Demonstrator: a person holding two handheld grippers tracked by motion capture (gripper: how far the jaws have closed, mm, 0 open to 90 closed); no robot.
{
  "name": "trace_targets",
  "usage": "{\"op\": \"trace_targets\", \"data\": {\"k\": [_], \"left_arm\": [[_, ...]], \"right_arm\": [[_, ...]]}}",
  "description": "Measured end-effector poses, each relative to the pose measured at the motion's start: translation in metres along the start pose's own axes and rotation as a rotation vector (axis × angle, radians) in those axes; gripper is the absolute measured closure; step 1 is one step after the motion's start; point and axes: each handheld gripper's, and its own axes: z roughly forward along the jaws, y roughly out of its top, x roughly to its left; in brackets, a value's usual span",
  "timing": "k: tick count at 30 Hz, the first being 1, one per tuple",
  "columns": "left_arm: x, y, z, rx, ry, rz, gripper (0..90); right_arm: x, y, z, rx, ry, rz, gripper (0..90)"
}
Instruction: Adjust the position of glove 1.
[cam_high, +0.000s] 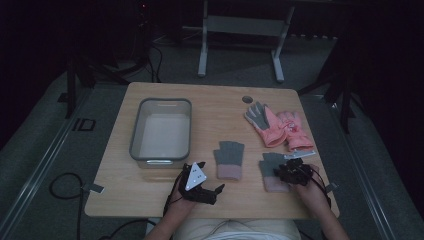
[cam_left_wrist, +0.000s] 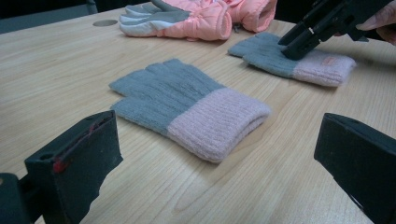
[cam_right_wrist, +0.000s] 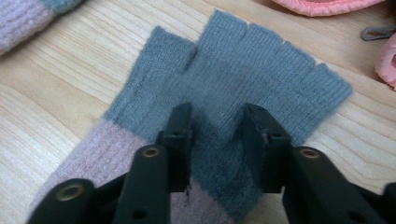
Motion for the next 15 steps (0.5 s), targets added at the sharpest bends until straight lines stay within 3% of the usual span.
{"op": "trace_targets", "data": {"k": [8, 15], "left_arm": [[0.0, 0.0, 0.0, -0.002, 0.0, -0.004, 0.0], [0.0, 0.0, 0.0, -0.001, -0.002, -0.001, 0.0]], "right_arm": [[0.008, 0.002, 0.0, 0.004, -0.051, 0.033, 82.9], [0.007, 0.011, -0.009, -0.019, -0.046, 0.082, 84.4]]}}
